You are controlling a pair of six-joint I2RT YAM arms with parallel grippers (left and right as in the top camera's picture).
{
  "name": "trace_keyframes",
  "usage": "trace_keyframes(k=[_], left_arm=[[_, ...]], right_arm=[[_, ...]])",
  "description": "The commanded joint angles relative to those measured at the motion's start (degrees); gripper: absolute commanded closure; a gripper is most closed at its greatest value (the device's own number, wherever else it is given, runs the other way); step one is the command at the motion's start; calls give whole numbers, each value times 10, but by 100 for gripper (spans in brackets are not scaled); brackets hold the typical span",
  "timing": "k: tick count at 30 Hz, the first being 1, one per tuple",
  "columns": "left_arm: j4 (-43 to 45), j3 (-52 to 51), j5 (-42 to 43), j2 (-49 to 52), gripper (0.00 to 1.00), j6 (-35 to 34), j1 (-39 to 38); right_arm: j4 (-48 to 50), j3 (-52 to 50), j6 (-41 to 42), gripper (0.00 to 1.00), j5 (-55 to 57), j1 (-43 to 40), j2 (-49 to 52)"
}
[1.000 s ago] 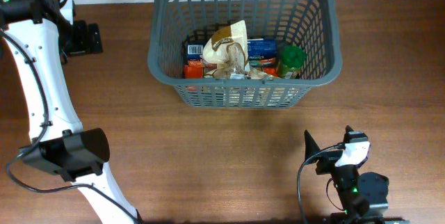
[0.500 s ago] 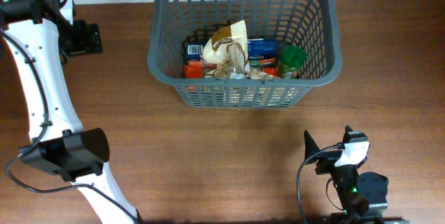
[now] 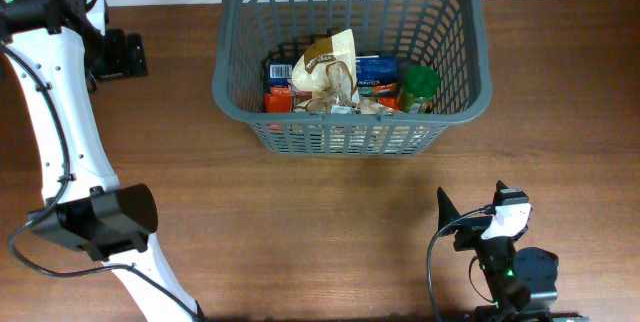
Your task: Pack container
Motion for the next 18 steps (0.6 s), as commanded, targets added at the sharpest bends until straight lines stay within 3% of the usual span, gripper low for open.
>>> trace_keyframes(k=[1,5,14,18], left_arm=[[0,-2,2,-1,1,-6,2],[0,-9,2,-16,1,-6,-3],[5,-260,2,-231,1,-6,-55],[19,-325,-11,-328,1,4,-56]], right_arm=[[2,-5,-2,1,-7,-2,-7],[2,-5,-2,1,-7,-2,-7],[2,-5,-2,1,-7,-2,-7],[2,-5,-2,1,-7,-2,-7]])
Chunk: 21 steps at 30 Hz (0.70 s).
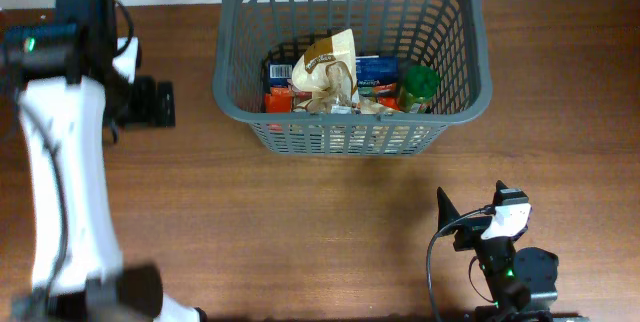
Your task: Pack container
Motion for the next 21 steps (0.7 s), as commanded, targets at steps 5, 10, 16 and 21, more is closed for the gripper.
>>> trace_keyframes(k=[5,10,16,21], left_arm=[[283,-156,37,-246,1,7,3],[520,-327,61,-427,1,7,3],[668,-587,64,-648,1,7,2],[752,-810,141,-791,1,6,-18]], right_arm=[[1,-5,-2,1,-5,-2,-7],[0,-5,-2,1,-5,-2,-7],[0,-5,-2,1,-5,-2,-7],[1,-5,-2,1,-5,-2,-7]])
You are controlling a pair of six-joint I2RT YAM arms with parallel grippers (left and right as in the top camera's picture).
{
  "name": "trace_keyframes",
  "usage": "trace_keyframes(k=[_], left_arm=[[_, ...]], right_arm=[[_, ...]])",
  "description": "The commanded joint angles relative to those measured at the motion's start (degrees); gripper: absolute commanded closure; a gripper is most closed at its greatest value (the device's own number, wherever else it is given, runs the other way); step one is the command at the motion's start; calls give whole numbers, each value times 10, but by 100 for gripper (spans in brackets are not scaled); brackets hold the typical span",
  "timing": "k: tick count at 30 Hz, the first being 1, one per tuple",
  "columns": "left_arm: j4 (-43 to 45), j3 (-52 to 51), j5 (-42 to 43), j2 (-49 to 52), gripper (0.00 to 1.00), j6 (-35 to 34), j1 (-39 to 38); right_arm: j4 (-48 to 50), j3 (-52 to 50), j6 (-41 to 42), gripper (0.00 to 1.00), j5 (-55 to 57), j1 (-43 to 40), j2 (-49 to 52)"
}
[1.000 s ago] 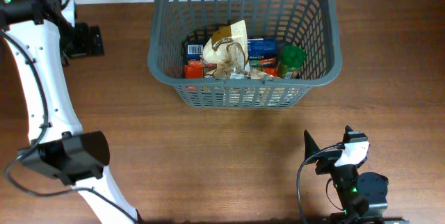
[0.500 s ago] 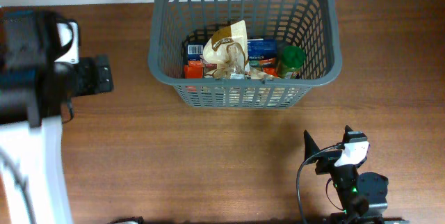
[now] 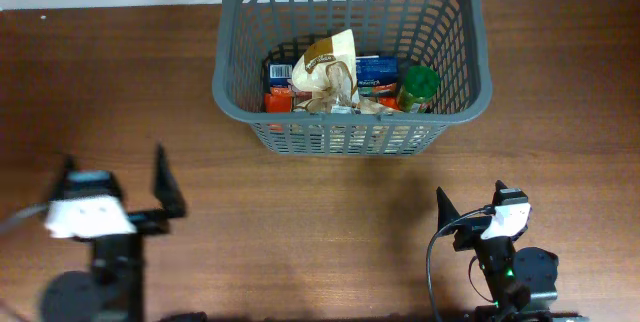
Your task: Pack container
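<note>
The grey plastic basket (image 3: 350,122) stands at the back middle of the wooden table. Inside it lie a tan paper bag (image 3: 325,67), a blue box (image 3: 378,70), a green-lidded container (image 3: 418,84) and orange-red packets (image 3: 278,97). My left gripper (image 3: 115,177) is at the front left, far from the basket, open with nothing between its fingers. At the front right my right gripper (image 3: 472,200) is also open and holds nothing.
The left arm's base (image 3: 95,287) and the right arm's base (image 3: 515,272) sit at the front edge. A black cable (image 3: 432,262) runs beside the right arm. A white wall strip borders the table's far edge.
The left arm was stretched along the left side with its gripper beside the basket's left wall. It is now folded back at the front left. The right arm and the basket's contents are unchanged.
At first the left arm reached to the far back left, its gripper near the table's rear corner. Then the gripper was nearer the basket's left side. Now the arm is drawn in at the front left. The right arm stayed at the front right throughout.
</note>
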Motion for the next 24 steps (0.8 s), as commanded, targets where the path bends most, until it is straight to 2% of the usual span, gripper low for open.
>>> trace_keyframes(k=[1,8,24], left_arm=[[43,-137,80,-71,1,6,-15],[62,-273,115,-177,1,6,-20],[63,-397,97,-220,1,7,-52]], right_arm=[[-1,-4,-3,1,-3,-2,-7],[-1,-4,-3,1,-3,-2,-7],[-1,-4,-3,1,-3,-2,-7]])
